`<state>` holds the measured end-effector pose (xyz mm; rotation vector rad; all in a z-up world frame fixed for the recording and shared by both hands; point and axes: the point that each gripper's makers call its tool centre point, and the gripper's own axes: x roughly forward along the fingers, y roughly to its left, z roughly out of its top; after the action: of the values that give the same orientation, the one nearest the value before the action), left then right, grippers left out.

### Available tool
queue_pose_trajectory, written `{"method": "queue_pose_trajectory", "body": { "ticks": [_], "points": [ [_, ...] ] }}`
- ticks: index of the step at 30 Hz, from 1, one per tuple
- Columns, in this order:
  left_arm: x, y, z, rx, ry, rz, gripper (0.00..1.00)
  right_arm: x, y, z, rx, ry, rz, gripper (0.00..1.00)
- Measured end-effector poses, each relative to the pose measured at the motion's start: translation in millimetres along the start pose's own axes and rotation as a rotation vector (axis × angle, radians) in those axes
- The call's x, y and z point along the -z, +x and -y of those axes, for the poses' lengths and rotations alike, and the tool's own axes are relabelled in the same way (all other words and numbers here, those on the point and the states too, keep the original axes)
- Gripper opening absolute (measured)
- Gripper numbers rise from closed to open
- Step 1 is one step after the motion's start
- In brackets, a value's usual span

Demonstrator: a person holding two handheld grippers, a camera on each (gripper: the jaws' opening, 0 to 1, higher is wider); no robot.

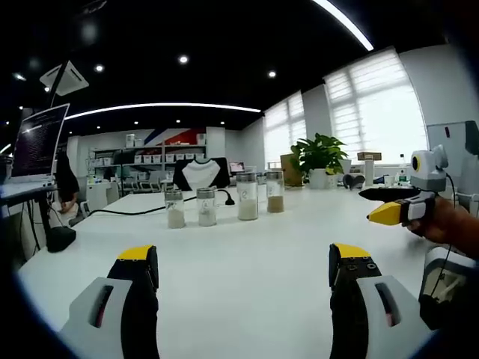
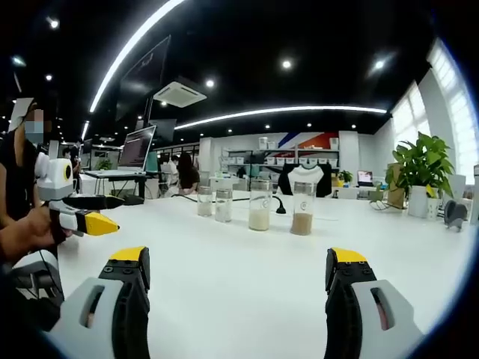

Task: Rotate the seasoning bottle until the label or dispensing opening points toward the visible target arrow and the bottle remains upright within the marked orientation range

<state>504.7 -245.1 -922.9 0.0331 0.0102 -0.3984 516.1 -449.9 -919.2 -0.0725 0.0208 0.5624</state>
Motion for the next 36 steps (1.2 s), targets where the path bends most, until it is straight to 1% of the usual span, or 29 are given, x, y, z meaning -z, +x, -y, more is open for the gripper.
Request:
{"method": "queue_pose_trajectory", "body": {
  "ticks": [3,7,14,16,17,18,19,20,21,23,25,27,30,32,33,36],
  "points": [
    [0.6,0.7,0.4,0.002,-0.007,-0.003,1.0,4.2,2.4,-5.2,-0.012,-0.007,-0.012,0.99],
    [-0.7,-0.6,-0.1,-0.006,0.001,-0.002,1.0,5.1,1.3,-5.2,-0.012,-0.014,-0.017,0.99],
    [-5.2,-2.5,0.2,-0.011,-0.005,0.022,1.0,1.3,-4.9,6.7,0.008,-0.007,-0.008,0.99],
    [-7.8,-2.9,2.4,-0.003,-0.008,0.046,1.0,-1.2,-5.3,9.0,0.005,0.022,0.011,0.98],
    [-11.1,-3.0,2.2,-0.009,0.007,0.07,1.0,-2.0,-6.0,10.4,0.001,0.056,0.017,0.97],
    [-12.1,-3.3,2.6,-0.012,0.015,0.077,1.0,-2.2,-6.4,11.9,-0.001,0.058,0.017,0.97],
    [-12.0,-3.3,3.3,-0.009,0.016,0.075,1.0,-2.4,-6.8,13.6,0.008,0.051,0.018,0.97],
    [-14.1,-2.4,4.1,0.002,0.014,0.089,1.0,-1.2,-7.8,18.3,0.032,0.021,0.009,0.97],
    [-15.3,-2.2,4.9,0.009,0.014,0.099,1.0,-0.1,-8.0,19.7,0.037,0.002,0.001,0.97],
    [-12.4,-1.4,4.1,0.007,0.018,0.086,1.0,3.0,-7.4,18.2,0.024,-0.004,-0.012,0.97],
    [-7.0,-0.5,2.7,0.001,0.02,0.053,1.0,7.2,-6.1,18.2,0.017,0.0,-0.028,0.99],
    [-7.0,-0.4,1.7,0.001,0.018,0.053,1.0,7.4,-6.3,17.0,0.011,0.011,-0.036,0.99],
    [-6.6,-1.3,0.4,-0.002,-0.003,0.052,0.99,3.5,-6.3,14.0,0.003,0.002,-0.037,0.99],
    [-3.5,-0.9,-1.8,-0.007,-0.017,0.039,0.98,-3.9,-6.1,9.7,-0.02,0.016,-0.004,0.99],
    [-1.2,-0.2,-3.5,-0.01,-0.026,0.028,0.98,-9.1,-5.7,5.1,-0.048,0.04,0.02,0.99],
    [-0.5,0.5,-4.1,-0.004,-0.034,0.019,0.98,-16.8,-6.6,3.3,-0.05,0.033,0.06,0.99]
  ]
}}
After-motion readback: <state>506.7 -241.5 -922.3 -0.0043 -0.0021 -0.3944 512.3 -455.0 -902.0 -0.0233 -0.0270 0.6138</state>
